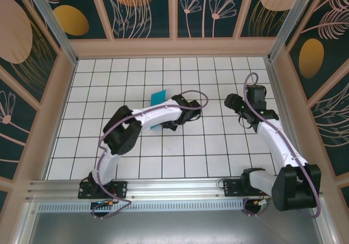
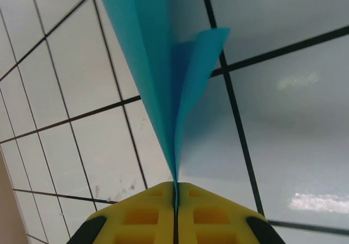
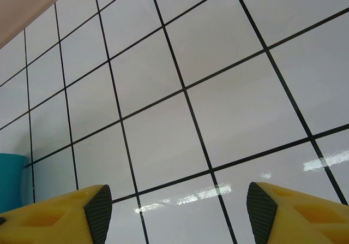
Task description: Fold a paper plane with a square sheet of paper (fold left side to right side)
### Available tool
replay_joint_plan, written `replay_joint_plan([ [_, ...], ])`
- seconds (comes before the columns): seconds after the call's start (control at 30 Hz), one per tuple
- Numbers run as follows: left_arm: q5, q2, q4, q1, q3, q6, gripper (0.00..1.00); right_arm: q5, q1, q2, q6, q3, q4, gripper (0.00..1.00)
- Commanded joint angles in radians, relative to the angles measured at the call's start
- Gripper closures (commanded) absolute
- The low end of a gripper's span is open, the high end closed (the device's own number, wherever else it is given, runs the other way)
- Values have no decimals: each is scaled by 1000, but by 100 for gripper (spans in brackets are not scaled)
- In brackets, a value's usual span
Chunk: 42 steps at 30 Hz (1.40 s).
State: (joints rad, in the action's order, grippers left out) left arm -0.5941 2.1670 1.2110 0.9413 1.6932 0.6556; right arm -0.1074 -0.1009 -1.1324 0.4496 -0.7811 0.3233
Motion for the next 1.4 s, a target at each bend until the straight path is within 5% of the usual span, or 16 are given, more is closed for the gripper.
replay_joint_plan([
  [0.0, 4, 74, 37, 13, 67, -18, 91, -45, 15, 19, -19, 24, -36, 31],
  [0.43, 37, 207, -45, 13, 138, -51, 81, -99, 50, -33, -60, 18, -18, 31],
  [0.8, 92, 169, -61, 14, 164, -58, 28, -100, 56, -98, -86, -40, 37, 31],
  [0.9, 147, 108, -122, 14, 130, -83, 16, -113, 56, -100, -75, -41, 27, 31],
  [1.17, 397, -191, -420, -1, -70, -200, 5, -184, 5, -162, -53, -85, 27, 31],
  [1.37, 574, -479, -648, -158, -294, -203, 1, -252, -164, -247, 19, -129, -67, 33],
])
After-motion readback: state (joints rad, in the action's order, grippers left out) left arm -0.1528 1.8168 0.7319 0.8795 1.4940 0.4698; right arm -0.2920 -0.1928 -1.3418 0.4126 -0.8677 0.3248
